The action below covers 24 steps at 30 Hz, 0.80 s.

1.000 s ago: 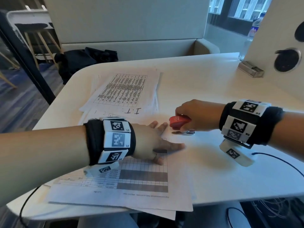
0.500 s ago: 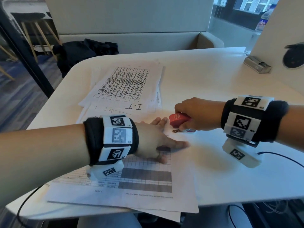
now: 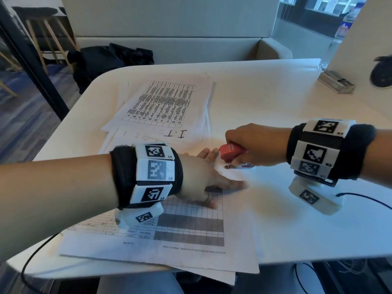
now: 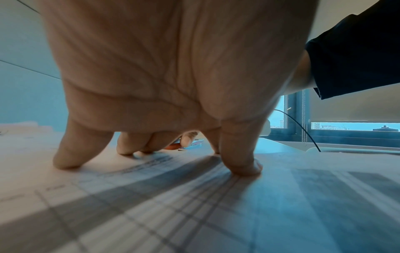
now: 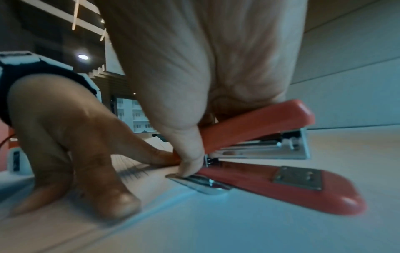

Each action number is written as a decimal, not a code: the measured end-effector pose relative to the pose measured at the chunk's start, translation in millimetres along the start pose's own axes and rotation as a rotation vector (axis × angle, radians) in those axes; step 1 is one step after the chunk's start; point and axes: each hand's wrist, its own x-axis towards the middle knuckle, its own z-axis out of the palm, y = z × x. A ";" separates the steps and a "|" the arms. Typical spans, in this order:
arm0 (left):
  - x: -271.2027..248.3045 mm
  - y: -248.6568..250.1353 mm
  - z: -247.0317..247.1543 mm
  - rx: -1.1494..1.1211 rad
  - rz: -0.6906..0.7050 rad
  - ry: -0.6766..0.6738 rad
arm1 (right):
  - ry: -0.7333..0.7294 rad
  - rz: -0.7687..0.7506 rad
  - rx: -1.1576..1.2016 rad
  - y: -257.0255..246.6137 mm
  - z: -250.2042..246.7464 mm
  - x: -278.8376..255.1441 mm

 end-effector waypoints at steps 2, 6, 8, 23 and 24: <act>0.2 -0.2 0.0 0.001 0.001 -0.001 | 0.009 -0.004 -0.020 -0.8 0.1 -0.8; 0.3 -2.4 0.6 0.008 0.016 0.007 | 0.205 -0.267 -0.175 1.0 3.5 -0.6; 0.0 -2.0 0.2 0.012 0.017 0.005 | 0.221 -0.318 -0.203 1.6 2.0 0.8; -1.2 -2.1 0.4 0.017 0.035 0.012 | 0.307 -0.373 -0.347 -3.5 2.4 0.9; -0.5 -2.5 0.8 0.013 0.035 0.012 | 0.310 -0.389 -0.341 -3.5 1.5 1.2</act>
